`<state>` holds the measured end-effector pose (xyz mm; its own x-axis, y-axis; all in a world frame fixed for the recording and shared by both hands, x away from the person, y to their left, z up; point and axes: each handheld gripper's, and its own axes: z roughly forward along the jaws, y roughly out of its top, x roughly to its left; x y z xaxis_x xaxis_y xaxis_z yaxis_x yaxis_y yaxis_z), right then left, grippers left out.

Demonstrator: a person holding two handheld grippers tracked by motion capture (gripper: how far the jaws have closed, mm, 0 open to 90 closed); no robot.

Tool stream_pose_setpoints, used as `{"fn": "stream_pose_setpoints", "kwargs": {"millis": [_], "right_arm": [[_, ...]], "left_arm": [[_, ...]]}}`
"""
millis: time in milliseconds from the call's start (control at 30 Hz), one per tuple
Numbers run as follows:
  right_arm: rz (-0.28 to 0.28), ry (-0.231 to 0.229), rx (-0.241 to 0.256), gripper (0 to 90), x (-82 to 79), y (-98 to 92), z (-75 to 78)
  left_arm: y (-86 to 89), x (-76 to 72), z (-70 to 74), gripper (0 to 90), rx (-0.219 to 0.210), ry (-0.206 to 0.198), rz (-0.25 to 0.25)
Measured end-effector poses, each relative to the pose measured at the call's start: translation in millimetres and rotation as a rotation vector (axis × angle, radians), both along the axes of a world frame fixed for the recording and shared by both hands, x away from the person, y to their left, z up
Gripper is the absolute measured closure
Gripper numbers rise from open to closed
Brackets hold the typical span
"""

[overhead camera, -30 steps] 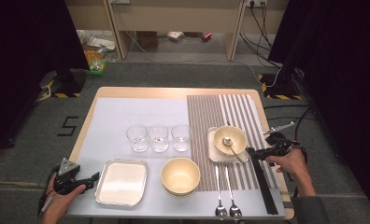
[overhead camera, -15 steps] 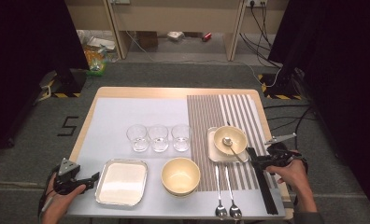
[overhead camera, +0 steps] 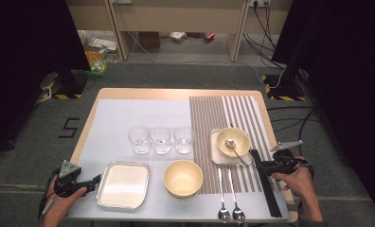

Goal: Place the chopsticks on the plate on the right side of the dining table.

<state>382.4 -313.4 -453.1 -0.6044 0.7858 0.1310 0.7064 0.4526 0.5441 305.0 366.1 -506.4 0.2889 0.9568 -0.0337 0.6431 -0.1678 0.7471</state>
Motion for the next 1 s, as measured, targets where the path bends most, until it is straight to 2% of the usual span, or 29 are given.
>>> {"fn": "stream_pose_setpoints", "kwargs": {"millis": [133, 400, 700, 833, 1000], "right_arm": [[0.005, 0.001, 0.004, 64.5, -2.6, -0.3, 1.0], [0.015, -0.018, -0.025, 67.9, -5.2, -4.3, 0.1], [0.047, -0.025, -0.039, 79.8, -3.6, -2.9, -2.8], [0.043, -0.039, -0.049, 80.9, -1.1, -2.7, -2.8], [0.04, -0.036, -0.046, 81.0, 3.4, -0.7, -3.7]], "left_arm": [[0.1, 0.2, -0.2, 14.5, -0.002, -0.001, 0.0], [0.2, 0.1, -0.1, 14.6, -0.002, -0.001, -0.001], [0.0, 0.1, 0.0, 14.5, 0.0, 0.0, 0.0], [-0.2, 0.0, 0.0, 14.4, 0.002, 0.0, 0.001], [-0.1, 0.0, 0.0, 14.4, 0.0, 0.0, 0.0]]}}
